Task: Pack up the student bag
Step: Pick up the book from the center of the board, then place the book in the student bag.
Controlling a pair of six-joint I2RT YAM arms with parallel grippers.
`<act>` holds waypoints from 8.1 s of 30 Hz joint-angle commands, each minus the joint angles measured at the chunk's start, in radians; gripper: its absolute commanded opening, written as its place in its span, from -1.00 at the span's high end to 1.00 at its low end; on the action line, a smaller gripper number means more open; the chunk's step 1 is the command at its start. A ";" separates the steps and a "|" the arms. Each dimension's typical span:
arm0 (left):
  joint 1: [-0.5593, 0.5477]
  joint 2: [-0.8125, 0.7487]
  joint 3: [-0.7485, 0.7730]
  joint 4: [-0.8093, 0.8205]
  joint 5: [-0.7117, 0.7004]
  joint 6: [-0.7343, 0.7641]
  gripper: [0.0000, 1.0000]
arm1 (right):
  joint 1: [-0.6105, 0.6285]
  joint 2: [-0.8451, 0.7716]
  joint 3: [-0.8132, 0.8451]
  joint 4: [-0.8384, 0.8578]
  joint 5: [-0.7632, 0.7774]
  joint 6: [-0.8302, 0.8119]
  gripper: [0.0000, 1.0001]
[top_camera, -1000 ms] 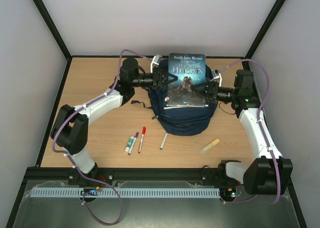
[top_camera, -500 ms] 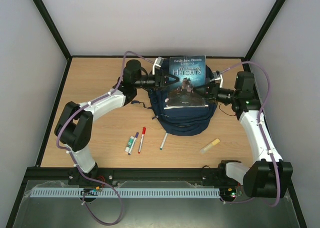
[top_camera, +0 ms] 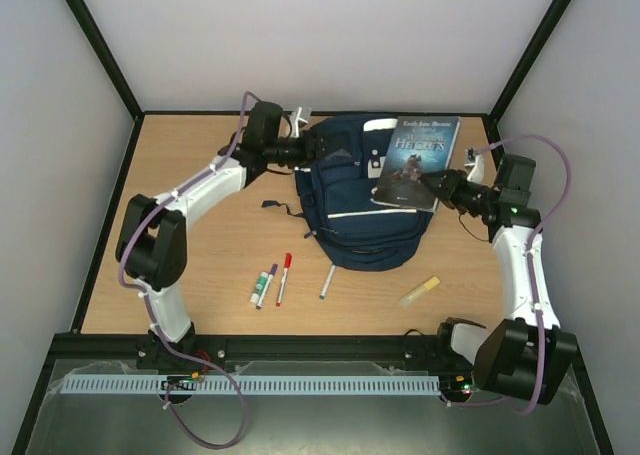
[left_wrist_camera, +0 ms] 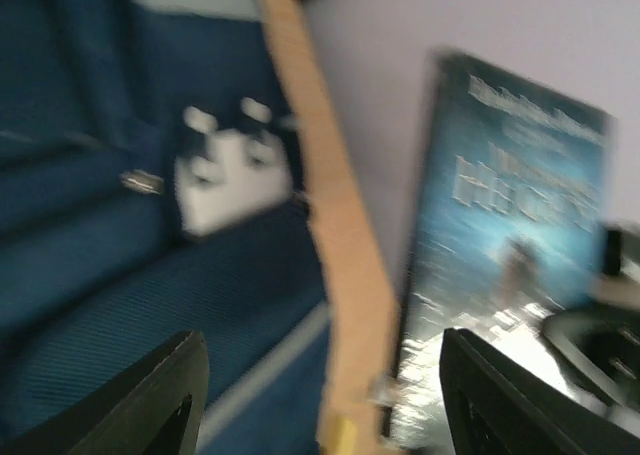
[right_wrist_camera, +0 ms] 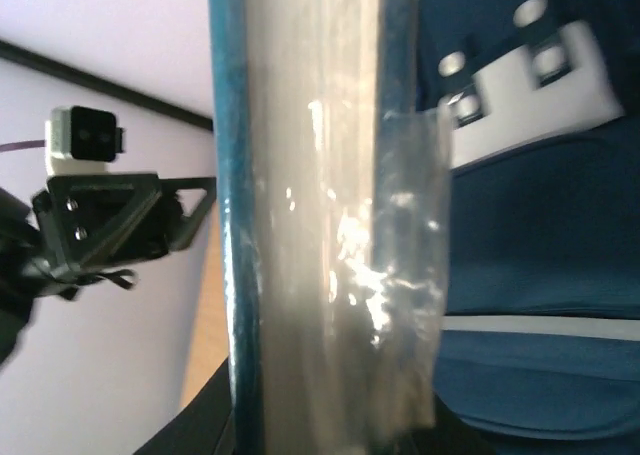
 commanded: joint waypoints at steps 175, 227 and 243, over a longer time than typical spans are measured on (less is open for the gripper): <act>-0.403 0.124 0.695 -0.689 -1.026 0.792 0.95 | 0.274 0.254 0.069 -0.285 -0.173 -0.096 0.99; -0.403 0.075 0.627 -0.691 -1.008 0.774 0.95 | 0.337 0.319 0.055 -0.335 0.302 -0.505 -0.31; -0.402 0.068 0.635 -0.700 -1.005 0.777 0.95 | 0.666 -0.019 -0.121 -0.148 0.667 -1.048 0.30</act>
